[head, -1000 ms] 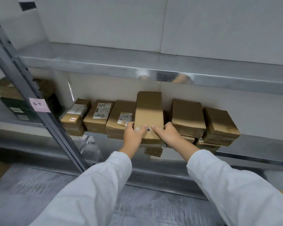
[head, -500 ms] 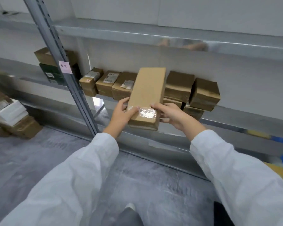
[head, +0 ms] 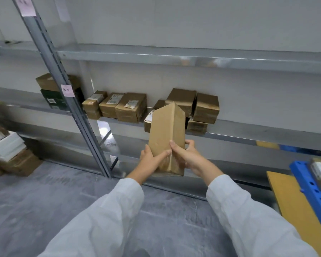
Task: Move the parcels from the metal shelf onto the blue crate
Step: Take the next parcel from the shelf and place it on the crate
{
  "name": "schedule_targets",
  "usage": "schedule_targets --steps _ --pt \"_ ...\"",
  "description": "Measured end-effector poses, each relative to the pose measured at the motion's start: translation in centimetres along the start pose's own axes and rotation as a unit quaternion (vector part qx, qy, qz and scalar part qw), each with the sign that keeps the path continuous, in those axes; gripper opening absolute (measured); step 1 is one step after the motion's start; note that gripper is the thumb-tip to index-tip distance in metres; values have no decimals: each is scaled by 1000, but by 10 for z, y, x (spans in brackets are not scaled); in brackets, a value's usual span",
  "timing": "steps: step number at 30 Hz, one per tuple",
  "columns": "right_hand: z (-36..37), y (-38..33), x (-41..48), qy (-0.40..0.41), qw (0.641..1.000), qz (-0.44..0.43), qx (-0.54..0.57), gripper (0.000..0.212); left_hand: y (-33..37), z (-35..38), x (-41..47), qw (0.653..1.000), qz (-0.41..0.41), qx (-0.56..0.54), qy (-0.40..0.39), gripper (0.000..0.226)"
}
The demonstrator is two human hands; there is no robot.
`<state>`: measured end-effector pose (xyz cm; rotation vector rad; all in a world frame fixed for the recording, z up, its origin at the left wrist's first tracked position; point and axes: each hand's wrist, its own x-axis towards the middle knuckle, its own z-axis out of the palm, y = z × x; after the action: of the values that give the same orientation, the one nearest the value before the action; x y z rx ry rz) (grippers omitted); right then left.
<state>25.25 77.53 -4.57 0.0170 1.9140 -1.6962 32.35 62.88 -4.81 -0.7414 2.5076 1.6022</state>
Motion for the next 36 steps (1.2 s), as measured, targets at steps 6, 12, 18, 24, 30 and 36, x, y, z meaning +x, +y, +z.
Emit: schedule_targets --steps 6,12,18,24,30,36 --pt "-10 -15 -18 30 997 -32 63 41 21 -1 -7 994 56 -88 -34 105" --pt "-14 -24 -21 20 989 -28 147 59 37 -12 -11 981 108 -142 -80 97" --pt "-24 -15 -24 -36 987 1 154 84 28 -20 -16 961 126 -180 -167 70" --pt "-33 -3 -21 17 992 -3 128 85 19 -28 -16 958 186 -178 -131 71" --pt "-39 4 -23 97 984 -45 144 76 7 -24 -12 958 176 -202 -103 47" --pt "-41 10 -26 117 985 -79 98 65 7 5 -11 968 95 -229 -41 30"
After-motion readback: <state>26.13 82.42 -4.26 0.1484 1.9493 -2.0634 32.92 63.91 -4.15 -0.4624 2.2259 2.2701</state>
